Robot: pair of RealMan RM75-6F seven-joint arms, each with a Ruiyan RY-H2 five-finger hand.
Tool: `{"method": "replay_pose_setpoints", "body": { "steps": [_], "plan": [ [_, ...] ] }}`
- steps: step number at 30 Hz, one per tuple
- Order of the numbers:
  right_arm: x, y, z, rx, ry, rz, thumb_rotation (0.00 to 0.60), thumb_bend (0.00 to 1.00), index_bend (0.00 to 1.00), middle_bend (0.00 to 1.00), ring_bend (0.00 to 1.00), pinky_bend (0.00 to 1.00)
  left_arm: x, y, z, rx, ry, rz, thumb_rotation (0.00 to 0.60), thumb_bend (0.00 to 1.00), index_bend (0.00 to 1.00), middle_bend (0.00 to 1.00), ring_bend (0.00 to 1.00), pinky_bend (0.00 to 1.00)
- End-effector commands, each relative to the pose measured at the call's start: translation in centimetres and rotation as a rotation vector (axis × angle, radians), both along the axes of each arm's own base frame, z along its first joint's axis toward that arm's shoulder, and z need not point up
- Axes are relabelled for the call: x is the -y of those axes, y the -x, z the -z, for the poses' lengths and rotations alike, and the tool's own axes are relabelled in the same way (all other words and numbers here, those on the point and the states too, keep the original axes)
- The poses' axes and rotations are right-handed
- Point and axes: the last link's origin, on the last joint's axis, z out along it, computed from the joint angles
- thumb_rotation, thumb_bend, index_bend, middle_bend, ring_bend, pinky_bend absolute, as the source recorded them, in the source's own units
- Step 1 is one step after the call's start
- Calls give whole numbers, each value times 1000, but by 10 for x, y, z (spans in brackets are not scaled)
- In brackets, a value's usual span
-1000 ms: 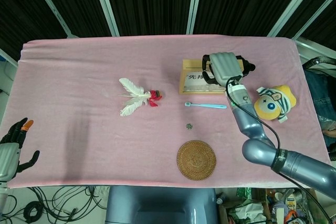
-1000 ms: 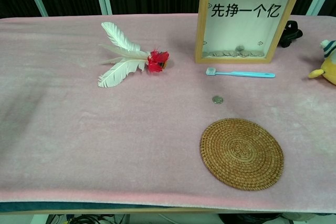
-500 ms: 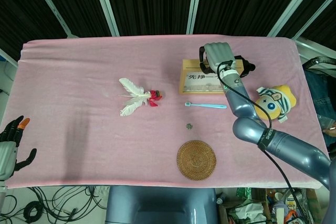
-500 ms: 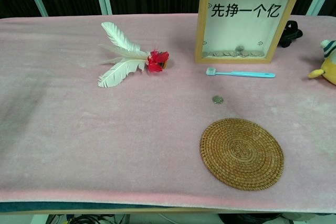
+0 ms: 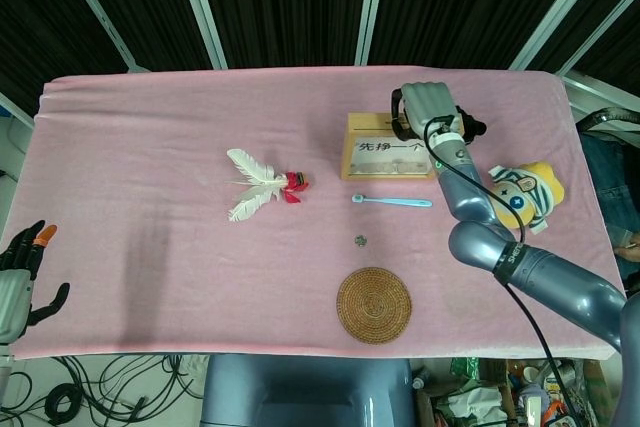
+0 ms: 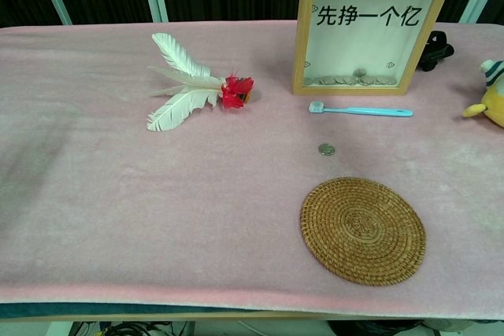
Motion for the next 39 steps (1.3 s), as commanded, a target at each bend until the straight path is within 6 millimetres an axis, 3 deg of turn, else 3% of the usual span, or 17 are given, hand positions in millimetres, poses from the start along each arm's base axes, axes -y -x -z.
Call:
{"method": "replay_pose_setpoints", "body": {
  "steps": [1, 16, 35, 39],
  "plan": [
    [0, 1, 0, -5, -1, 1, 600, 406, 646, 892, 951, 953, 0, 0, 0, 0, 0, -1, 600, 354, 12, 0, 0, 185],
    [0, 9, -1, -14, -6, 14, 600, 406, 632, 892, 951, 953, 0, 0, 0, 1, -1, -5, 600, 355, 12, 0, 0, 203],
    [-4, 10, -8, -38, -6, 7, 600, 406, 341, 892, 946, 951, 0, 1, 0, 0, 2, -12, 600, 355, 12, 0, 0, 213],
    [-10, 1, -21, 12, 34, -20, 600, 370, 326, 829, 896, 929, 1, 1, 0, 1, 4, -11, 600, 354, 12, 0, 0, 213]
  ]
}}
